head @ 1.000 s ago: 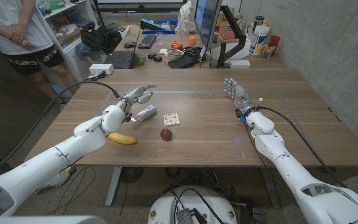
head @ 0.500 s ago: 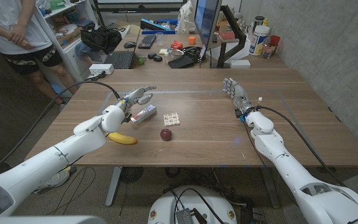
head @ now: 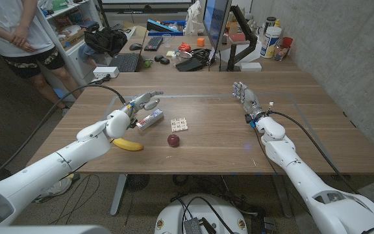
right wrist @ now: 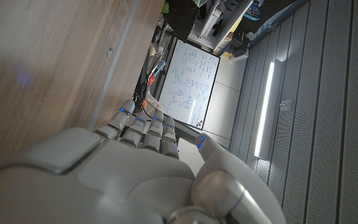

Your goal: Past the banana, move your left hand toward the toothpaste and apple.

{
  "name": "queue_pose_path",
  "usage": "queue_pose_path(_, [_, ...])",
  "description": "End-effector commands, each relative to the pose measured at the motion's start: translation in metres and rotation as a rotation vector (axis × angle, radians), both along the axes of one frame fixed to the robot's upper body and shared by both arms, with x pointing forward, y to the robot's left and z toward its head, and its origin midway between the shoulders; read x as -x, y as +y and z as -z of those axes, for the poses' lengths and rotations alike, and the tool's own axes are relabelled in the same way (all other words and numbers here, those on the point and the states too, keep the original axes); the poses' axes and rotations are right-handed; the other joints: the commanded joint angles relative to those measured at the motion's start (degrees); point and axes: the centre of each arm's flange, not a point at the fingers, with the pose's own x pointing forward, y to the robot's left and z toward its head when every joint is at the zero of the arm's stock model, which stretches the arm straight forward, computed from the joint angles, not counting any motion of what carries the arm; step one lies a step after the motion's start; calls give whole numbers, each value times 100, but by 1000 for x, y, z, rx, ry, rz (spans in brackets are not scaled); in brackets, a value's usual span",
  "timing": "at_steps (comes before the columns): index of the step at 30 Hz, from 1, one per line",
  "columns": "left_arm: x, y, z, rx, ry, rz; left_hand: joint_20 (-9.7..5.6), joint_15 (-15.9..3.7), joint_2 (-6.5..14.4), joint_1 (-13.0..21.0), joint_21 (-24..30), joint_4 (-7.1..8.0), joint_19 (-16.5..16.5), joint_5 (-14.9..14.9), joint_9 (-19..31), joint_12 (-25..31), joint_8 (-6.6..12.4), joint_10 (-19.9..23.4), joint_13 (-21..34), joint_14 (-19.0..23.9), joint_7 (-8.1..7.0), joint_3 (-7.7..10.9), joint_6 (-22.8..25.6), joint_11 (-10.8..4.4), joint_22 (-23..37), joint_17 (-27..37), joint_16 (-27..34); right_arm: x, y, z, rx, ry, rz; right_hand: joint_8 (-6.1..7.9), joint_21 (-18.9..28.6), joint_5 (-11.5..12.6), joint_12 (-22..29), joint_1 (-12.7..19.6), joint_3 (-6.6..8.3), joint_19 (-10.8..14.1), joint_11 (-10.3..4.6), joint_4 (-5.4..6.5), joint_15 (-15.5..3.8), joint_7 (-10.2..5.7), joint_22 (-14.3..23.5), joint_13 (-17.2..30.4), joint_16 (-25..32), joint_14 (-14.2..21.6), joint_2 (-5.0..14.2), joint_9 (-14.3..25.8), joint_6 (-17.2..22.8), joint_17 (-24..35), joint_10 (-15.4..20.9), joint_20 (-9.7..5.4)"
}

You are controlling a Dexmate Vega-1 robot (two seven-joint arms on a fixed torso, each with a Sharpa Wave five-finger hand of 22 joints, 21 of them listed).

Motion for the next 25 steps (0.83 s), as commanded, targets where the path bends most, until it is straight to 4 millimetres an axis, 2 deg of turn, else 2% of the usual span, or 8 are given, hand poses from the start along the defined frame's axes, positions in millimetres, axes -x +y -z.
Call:
queue_pose_path(1, [0,4,3,-10,30,-9,30,-301,-3,69,41,-41,24,11,31,42,24,35,13,41,-6,8,56,18,25,29,22,1,5,-1,4,-7,-2,20,-9,6,29,-53,49,-47,-11,-3,-112,4,14,20,33,35,440,27,54,12,48,-557])
queue_pose_path(15, [-1,1,7,-25,59,-16,36,-296,-7,88,43,-28,27,12,32,38,32,48,15,56,-4,6,97,27,24,34,22,-3,5,1,5,0,-11,19,-21,7,31,-49,48,-57,-7,-10,-115,4,14,20,34,52,436,27,57,10,59,-562])
queue_pose_path(25, [-5,-7,6,-37,71,-21,32,-292,-2,108,44,-22,24,14,32,37,37,58,16,59,-2,11,132,17,24,33,18,-5,-4,4,-4,-3,-19,19,-25,6,35,-50,43,-54,-12,-11,-122,-2,15,20,41,79,431,28,60,10,76,-565])
